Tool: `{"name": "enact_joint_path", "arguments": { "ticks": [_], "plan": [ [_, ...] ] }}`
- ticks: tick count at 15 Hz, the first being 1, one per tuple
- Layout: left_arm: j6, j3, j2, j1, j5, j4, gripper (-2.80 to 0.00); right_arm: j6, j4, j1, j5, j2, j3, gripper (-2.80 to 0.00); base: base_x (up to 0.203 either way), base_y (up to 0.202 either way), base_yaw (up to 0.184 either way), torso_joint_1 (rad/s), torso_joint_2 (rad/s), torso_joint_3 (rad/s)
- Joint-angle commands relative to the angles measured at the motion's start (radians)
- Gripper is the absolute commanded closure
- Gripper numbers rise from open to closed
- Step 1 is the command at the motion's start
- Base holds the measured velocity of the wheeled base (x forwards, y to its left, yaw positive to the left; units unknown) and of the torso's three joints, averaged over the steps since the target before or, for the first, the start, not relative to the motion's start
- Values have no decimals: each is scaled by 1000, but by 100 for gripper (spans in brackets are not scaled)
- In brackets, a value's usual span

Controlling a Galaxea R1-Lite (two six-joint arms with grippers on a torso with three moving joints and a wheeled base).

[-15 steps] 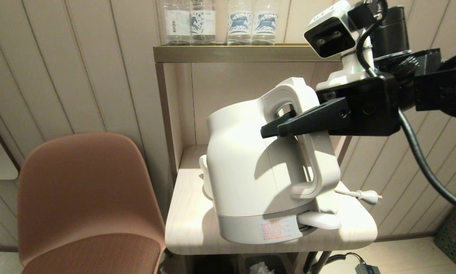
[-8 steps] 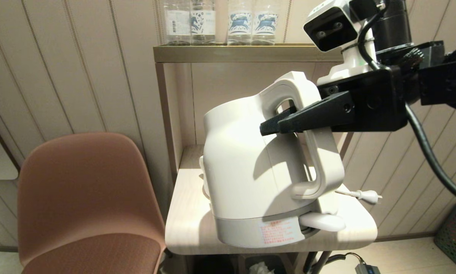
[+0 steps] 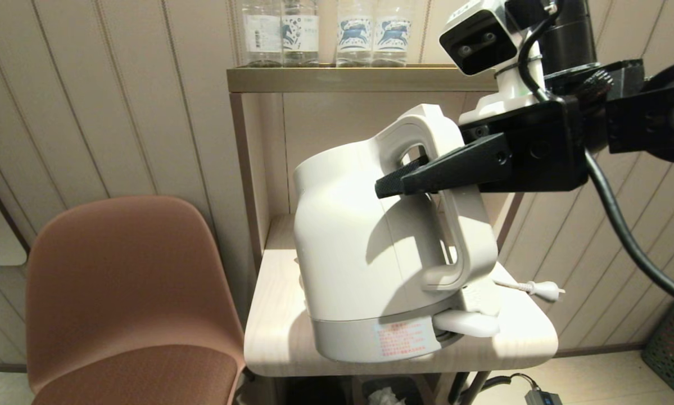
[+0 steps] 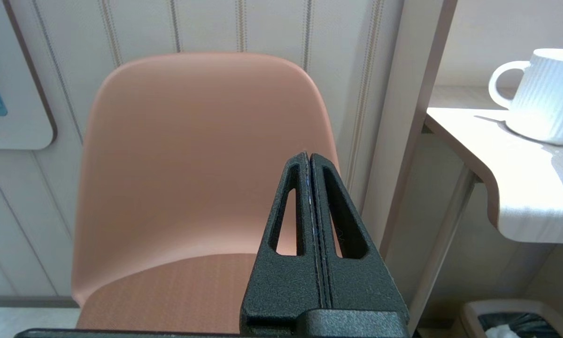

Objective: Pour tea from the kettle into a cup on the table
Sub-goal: Pour water into the cup

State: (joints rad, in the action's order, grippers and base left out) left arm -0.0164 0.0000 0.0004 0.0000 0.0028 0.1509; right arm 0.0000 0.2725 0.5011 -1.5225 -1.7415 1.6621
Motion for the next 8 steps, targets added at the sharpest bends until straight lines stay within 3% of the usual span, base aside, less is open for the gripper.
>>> {"name": "enact_joint_path", "arguments": {
  "ticks": [1,8],
  "plan": [
    [0,0,0,0,2,1,0,0,1,1,-47,-4,1,0,0,0,0,0,0,0],
    [0,0,0,0,0,1,0,0,0,-1,-47,-57,68,0,0,0,0,0,0,0]
  ]
}}
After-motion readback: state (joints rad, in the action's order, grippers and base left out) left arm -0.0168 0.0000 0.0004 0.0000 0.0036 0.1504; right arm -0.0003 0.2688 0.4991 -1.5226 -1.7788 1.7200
